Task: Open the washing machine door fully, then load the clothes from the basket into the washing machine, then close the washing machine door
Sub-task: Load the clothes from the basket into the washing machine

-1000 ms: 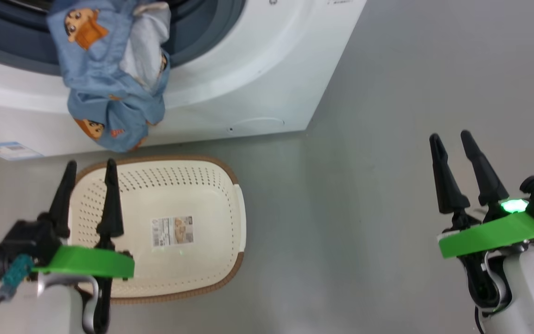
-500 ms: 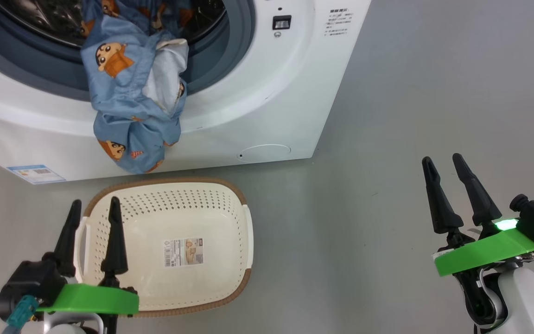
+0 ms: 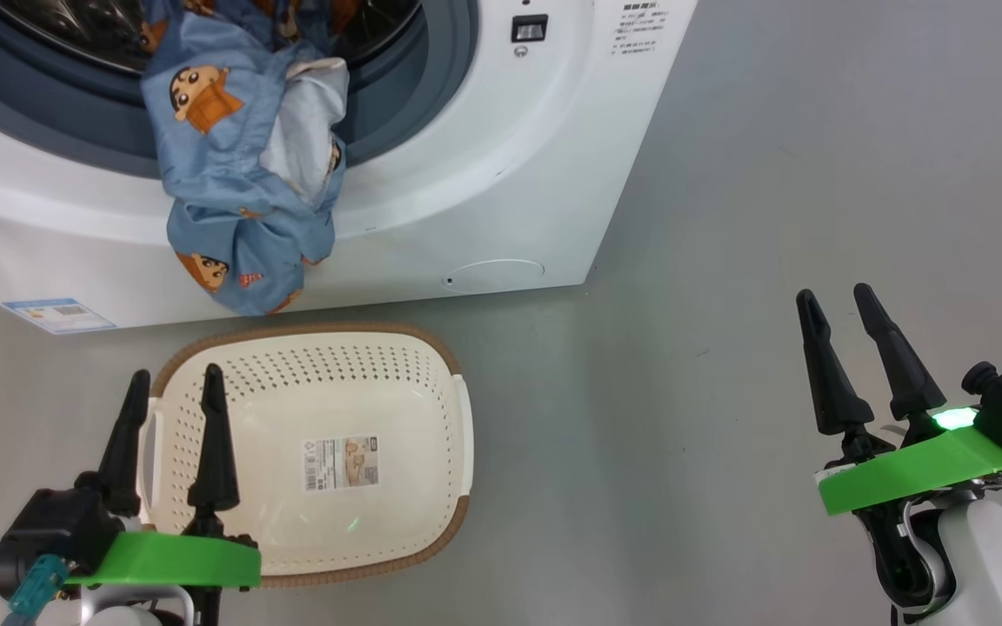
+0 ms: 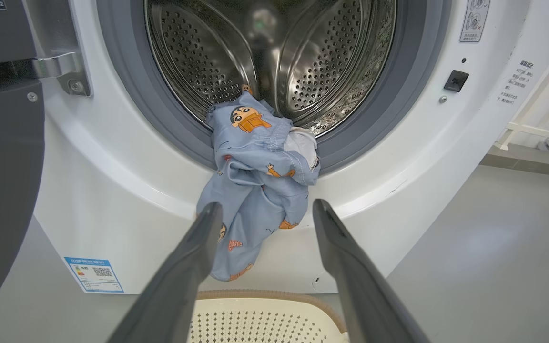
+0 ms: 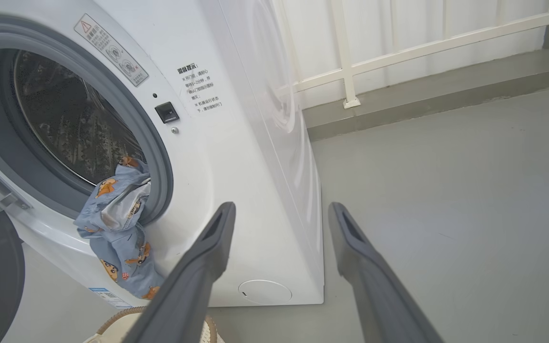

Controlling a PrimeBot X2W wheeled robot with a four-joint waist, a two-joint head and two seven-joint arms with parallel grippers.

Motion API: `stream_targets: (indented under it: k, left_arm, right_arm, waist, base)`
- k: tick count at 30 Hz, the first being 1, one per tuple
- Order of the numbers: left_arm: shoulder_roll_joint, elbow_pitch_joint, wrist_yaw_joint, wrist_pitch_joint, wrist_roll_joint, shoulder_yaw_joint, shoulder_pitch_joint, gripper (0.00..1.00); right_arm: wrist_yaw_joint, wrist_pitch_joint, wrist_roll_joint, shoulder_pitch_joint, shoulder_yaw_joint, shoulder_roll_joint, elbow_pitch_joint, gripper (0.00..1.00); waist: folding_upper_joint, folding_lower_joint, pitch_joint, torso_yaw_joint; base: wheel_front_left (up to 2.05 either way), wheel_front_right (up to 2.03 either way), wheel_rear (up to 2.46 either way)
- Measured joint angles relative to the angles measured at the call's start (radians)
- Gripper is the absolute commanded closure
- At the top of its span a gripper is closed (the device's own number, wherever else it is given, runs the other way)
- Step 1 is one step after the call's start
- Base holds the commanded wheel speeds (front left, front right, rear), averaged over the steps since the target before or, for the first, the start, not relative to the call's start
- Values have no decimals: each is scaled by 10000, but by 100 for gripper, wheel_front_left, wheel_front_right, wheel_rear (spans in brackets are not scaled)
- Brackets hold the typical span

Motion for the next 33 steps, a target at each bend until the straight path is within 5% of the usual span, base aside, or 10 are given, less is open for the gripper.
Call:
stream_targets:
  k: [14,33]
  left_arm:
    - [-2,384,0,0,-21,-182,-70,0]
    - [650,6404,-222,259,-376,-1145,-4685,0]
  right_arm:
    - [0,0,0,-28,-115,2,-25,0]
    - [0,0,15,-360,-138,10,-219,0]
  waist:
    - [0,0,200,-47]
    - [0,0,1058,-326]
  base:
    - [0,0,0]
    - [0,0,0]
